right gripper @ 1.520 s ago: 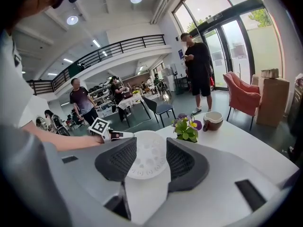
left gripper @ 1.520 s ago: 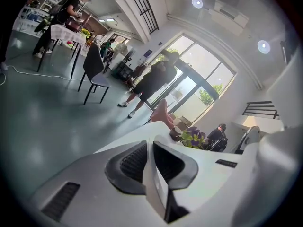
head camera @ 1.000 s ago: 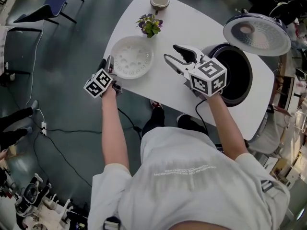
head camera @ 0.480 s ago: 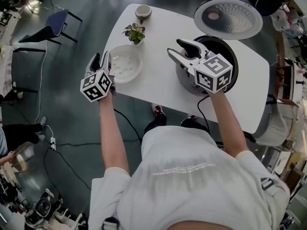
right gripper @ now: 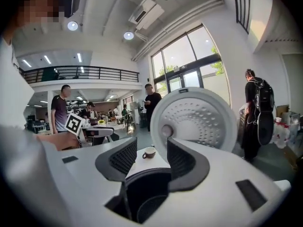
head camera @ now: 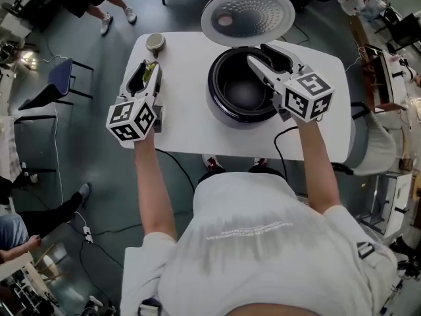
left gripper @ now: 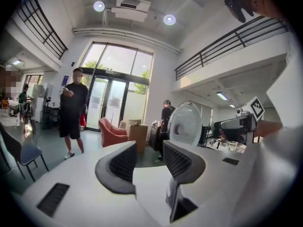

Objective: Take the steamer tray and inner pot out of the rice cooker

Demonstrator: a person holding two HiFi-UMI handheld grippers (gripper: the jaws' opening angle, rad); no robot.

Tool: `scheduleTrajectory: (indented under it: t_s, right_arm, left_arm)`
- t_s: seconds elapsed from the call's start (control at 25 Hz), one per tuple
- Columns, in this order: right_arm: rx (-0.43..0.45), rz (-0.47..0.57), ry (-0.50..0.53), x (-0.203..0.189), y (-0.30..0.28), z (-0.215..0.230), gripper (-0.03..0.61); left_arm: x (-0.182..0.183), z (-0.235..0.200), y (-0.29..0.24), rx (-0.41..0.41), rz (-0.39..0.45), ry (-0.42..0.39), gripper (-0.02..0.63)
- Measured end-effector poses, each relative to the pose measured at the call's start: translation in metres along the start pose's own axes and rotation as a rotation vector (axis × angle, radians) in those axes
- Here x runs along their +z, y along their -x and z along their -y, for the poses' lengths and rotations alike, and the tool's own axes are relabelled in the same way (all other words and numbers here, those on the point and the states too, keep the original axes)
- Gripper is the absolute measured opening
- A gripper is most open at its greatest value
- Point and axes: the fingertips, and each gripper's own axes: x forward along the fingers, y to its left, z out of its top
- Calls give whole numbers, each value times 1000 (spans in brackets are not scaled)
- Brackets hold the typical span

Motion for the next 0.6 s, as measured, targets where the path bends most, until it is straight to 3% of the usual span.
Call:
scheduleTrajectory:
  t_s: [0.32, 0.6]
  right_arm:
    - [-146, 19, -45, -10, 75, 68, 203]
    - [-201, -30, -87, -42, 98, 92, 204]
  left_arm:
    - [8, 111, -54, -206, -48, -67, 175]
    - [-19, 155, -77, -277, -142, -90, 167]
